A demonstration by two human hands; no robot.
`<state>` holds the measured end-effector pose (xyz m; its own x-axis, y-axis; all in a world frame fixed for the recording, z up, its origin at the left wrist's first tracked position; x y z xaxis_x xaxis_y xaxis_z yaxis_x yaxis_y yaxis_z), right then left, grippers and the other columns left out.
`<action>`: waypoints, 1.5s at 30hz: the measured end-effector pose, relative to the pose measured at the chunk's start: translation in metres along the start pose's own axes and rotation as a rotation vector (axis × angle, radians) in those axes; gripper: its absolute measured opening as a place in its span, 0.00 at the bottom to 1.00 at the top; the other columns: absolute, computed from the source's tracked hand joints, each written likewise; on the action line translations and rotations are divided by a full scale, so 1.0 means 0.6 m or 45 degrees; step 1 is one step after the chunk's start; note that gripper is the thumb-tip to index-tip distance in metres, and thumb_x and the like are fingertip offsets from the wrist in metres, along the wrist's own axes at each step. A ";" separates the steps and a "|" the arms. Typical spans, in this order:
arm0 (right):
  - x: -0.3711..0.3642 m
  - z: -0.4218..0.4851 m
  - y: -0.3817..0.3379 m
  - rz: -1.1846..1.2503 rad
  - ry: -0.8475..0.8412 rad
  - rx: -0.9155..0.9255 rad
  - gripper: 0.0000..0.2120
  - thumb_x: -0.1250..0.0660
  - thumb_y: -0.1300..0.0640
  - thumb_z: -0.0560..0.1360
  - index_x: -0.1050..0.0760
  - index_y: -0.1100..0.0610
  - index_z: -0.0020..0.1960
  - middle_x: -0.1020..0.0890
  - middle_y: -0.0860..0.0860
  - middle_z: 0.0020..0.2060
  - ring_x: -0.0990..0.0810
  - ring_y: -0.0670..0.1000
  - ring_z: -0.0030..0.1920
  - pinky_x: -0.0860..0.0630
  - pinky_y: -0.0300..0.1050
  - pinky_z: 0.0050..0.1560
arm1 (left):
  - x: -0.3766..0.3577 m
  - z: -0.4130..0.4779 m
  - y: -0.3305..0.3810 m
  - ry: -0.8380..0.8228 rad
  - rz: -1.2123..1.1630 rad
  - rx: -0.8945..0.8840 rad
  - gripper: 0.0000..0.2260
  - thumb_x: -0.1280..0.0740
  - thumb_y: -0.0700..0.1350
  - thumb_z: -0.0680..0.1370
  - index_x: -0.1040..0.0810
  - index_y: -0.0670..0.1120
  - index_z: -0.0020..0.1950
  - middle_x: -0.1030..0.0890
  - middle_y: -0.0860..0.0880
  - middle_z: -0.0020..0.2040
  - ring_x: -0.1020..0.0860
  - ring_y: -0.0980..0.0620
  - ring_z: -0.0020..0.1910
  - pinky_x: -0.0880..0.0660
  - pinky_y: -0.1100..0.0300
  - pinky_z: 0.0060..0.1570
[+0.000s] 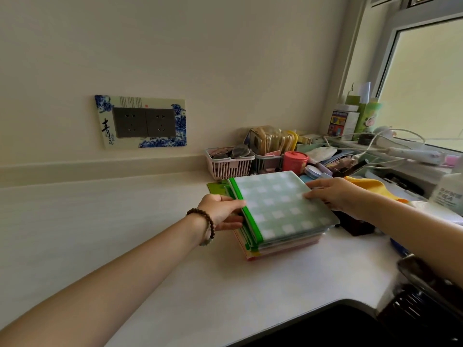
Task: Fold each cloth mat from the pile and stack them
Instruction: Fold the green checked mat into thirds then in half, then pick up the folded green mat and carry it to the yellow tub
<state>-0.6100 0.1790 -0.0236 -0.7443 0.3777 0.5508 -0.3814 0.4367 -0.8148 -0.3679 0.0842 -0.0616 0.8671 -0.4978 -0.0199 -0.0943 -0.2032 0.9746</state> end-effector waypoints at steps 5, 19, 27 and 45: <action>-0.007 -0.002 -0.004 -0.067 0.053 0.103 0.22 0.28 0.55 0.71 0.26 0.54 0.64 0.22 0.53 0.59 0.25 0.52 0.57 0.26 0.48 0.59 | 0.007 0.000 -0.004 0.034 0.001 0.009 0.14 0.28 0.41 0.73 0.27 0.40 0.56 0.19 0.42 0.51 0.19 0.52 0.36 0.21 0.62 0.28; -0.070 -0.029 0.043 0.216 -0.471 -0.299 0.28 0.32 0.40 0.68 0.30 0.53 0.63 0.21 0.56 0.58 0.21 0.56 0.57 0.26 0.54 0.61 | -0.051 0.004 -0.051 -0.266 -0.141 0.156 0.19 0.45 0.50 0.82 0.30 0.43 0.69 0.28 0.45 0.68 0.30 0.42 0.66 0.37 0.55 0.66; -0.094 -0.053 0.039 0.109 -0.685 -0.335 0.54 0.19 0.37 0.46 0.27 0.61 0.65 0.21 0.59 0.59 0.22 0.56 0.58 0.24 0.48 0.55 | 0.013 0.004 -0.062 -0.214 -0.113 0.159 0.20 0.44 0.55 0.81 0.26 0.44 0.66 0.24 0.47 0.65 0.27 0.47 0.66 0.36 0.51 0.70; -0.278 -0.148 -0.139 0.720 -0.570 0.084 0.15 0.33 0.51 0.72 0.25 0.56 0.56 0.15 0.55 0.41 0.16 0.55 0.38 0.23 0.50 0.44 | 0.188 -0.147 -0.042 -0.209 -0.339 0.132 0.19 0.40 0.60 0.77 0.22 0.48 0.58 0.16 0.45 0.49 0.17 0.47 0.41 0.21 0.57 0.39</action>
<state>-0.4051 0.1520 -0.0313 -0.9852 0.1547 -0.0735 0.1066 0.2179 -0.9701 -0.2245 0.1079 -0.0689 0.7785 -0.5429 -0.3150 0.0686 -0.4253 0.9024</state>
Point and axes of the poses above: each hand's wrist, its own z-axis towards the middle knuckle, its own x-axis out of the back of the hand, y = z × x, the point moved 8 cm from there along z, towards the middle knuckle
